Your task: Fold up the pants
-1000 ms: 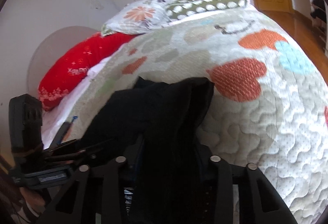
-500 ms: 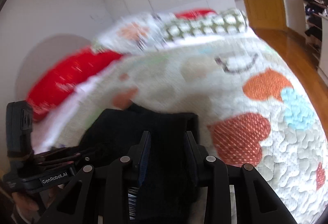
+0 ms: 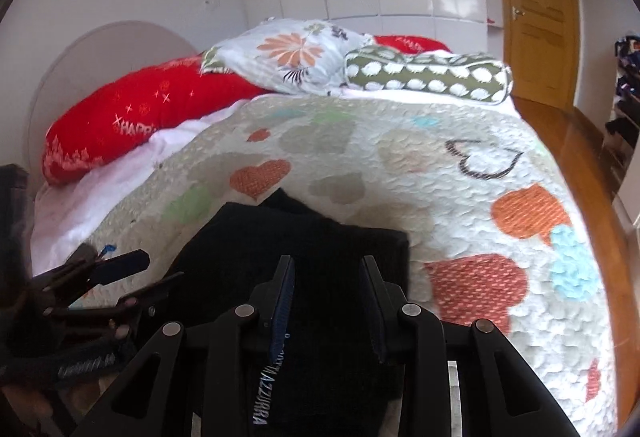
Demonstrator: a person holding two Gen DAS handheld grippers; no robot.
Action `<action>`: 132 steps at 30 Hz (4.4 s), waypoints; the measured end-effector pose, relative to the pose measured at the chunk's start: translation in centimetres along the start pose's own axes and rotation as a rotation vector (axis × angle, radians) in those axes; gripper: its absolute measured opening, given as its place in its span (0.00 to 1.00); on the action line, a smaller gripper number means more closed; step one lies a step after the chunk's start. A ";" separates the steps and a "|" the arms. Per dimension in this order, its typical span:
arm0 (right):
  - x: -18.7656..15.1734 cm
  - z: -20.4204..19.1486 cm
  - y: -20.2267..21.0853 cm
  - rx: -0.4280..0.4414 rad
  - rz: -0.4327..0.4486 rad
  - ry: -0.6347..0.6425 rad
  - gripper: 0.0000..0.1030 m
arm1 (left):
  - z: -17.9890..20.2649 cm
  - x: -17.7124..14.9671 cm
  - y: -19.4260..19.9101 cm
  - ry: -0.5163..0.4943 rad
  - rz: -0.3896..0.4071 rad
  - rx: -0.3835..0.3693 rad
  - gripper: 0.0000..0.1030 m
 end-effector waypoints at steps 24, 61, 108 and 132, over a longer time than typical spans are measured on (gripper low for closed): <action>-5.0 0.8 1.5 -0.035 -0.086 -0.048 0.36 | 0.4 -2.0 1.1 0.004 0.025 0.064 0.71; -4.0 -3.8 10.9 -0.038 0.081 -0.050 0.48 | -0.1 -3.5 12.2 0.011 0.206 0.129 0.71; -5.3 -3.2 11.0 -0.048 0.047 -0.039 0.49 | 0.2 -4.3 12.3 0.014 0.203 0.142 0.71; -5.9 -2.8 11.3 -0.053 0.036 -0.038 0.49 | 0.6 -4.7 12.3 0.009 0.198 0.134 0.71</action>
Point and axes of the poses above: each gripper's, at about its wrist camera, not at the fingertips, and y roughly against the way its jaws point, z to its right, x to its top, the point moved 4 cm from there along -y, roughly the way its jaws point, and after that the axes turned 1 degree about x, right-handed, at the moved point
